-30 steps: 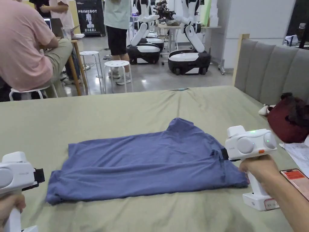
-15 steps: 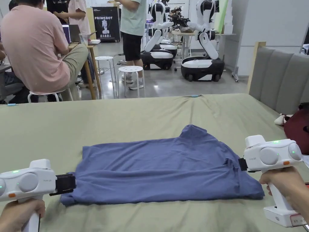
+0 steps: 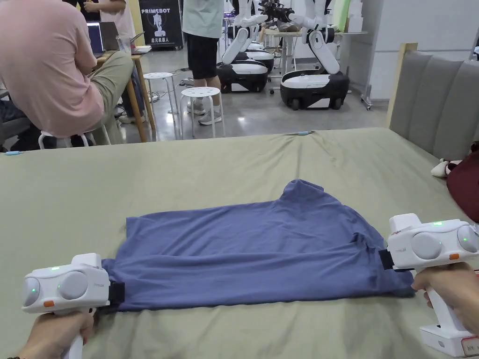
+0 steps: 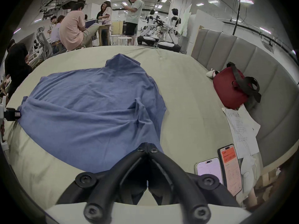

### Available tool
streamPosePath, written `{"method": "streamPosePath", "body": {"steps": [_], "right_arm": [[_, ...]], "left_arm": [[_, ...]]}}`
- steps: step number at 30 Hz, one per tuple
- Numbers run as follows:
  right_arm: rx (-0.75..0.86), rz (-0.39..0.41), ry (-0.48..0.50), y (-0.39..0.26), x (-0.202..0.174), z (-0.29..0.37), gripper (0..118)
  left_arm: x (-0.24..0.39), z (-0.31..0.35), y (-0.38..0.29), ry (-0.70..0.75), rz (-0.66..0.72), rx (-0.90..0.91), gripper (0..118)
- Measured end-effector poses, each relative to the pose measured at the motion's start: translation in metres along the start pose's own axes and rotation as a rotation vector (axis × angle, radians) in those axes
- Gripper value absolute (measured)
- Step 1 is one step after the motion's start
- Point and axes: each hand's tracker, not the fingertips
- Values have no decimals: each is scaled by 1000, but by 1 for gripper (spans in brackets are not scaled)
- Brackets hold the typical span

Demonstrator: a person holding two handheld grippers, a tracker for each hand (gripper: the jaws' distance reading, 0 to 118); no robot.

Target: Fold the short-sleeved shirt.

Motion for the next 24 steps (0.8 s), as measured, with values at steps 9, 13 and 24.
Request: {"method": "streamPosePath", "body": {"steps": [9, 13, 24], "right_arm": [[51, -27, 23, -1, 3, 8, 118], [24, -13, -2, -8, 6, -1, 107], [-117, -7, 0, -35, 9, -36, 35]], "left_arm": [[-5, 11, 1, -46, 55, 23, 4], [-2, 11, -3, -38, 40, 31, 4], [-6, 10, -3, -46, 44, 33, 4]]}}
